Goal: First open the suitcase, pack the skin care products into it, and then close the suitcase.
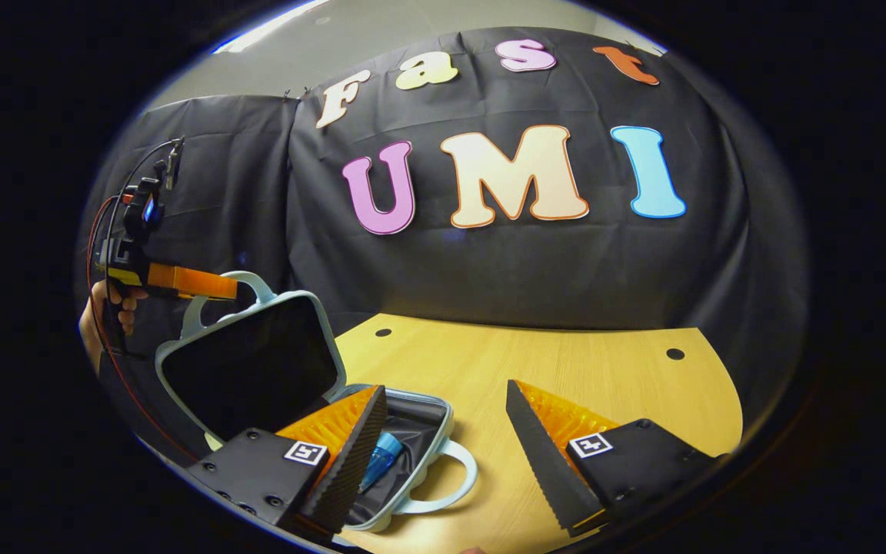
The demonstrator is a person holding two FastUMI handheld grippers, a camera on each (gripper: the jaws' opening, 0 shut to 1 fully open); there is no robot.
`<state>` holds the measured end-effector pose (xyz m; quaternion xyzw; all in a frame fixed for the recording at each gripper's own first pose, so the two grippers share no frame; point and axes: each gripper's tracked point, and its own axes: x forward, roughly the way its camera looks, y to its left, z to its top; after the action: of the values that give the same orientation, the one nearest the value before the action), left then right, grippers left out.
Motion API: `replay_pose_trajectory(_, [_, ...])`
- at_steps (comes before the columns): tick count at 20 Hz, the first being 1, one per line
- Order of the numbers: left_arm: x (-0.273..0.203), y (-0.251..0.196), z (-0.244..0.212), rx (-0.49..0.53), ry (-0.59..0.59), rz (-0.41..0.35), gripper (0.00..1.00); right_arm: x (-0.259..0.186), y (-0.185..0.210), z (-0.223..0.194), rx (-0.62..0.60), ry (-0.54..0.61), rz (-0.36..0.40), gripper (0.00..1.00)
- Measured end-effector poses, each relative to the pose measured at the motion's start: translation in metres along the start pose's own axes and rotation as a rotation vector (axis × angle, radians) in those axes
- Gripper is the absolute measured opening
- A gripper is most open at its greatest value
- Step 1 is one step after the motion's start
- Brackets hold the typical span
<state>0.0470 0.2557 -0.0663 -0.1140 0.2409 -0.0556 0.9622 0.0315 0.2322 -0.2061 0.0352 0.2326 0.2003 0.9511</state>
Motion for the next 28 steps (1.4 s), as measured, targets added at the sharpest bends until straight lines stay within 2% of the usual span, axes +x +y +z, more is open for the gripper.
replay_pose_trajectory(1, [0.003,-0.015,-0.002,-0.014,0.002,-0.035,0.00,-0.002,-0.005,0.001,0.003,-0.002,-0.004,0.93])
replay_pose_trajectory(2, [0.007,-0.031,-0.005,-0.023,0.007,-0.071,0.00,-0.003,-0.009,0.002,0.006,-0.006,-0.011,0.98])
replay_pose_trajectory(4, [0.013,-0.052,-0.012,-0.024,0.020,-0.115,0.00,-0.009,-0.016,0.004,0.012,-0.012,-0.024,0.98])
replay_pose_trajectory(16, [0.049,-0.137,-0.068,0.022,0.140,-0.217,0.00,-0.039,-0.069,0.007,0.024,-0.026,-0.122,0.98])
replay_pose_trajectory(21, [0.065,-0.162,-0.108,0.057,0.207,-0.209,0.03,-0.055,-0.089,0.006,0.013,-0.022,-0.124,0.98])
replay_pose_trajectory(22, [0.069,-0.167,-0.116,0.065,0.218,-0.200,0.03,-0.058,-0.095,0.005,0.006,-0.020,-0.121,0.93])
replay_pose_trajectory(23, [0.073,-0.172,-0.123,0.074,0.228,-0.191,0.03,-0.061,-0.101,0.004,0.000,-0.016,-0.117,0.98])
replay_pose_trajectory(24, [0.077,-0.176,-0.132,0.080,0.238,-0.176,0.04,-0.064,-0.107,0.003,-0.004,-0.013,-0.113,0.93])
replay_pose_trajectory(25, [0.080,-0.180,-0.140,0.088,0.246,-0.163,0.05,-0.068,-0.113,0.004,-0.005,-0.014,-0.105,0.98])
replay_pose_trajectory(26, [0.085,-0.184,-0.153,0.099,0.263,-0.147,0.09,-0.071,-0.118,0.006,-0.004,-0.017,-0.095,0.98])
replay_pose_trajectory(28, [0.095,-0.188,-0.170,0.131,0.286,-0.109,0.06,-0.077,-0.130,0.012,-0.008,-0.027,-0.079,0.98])
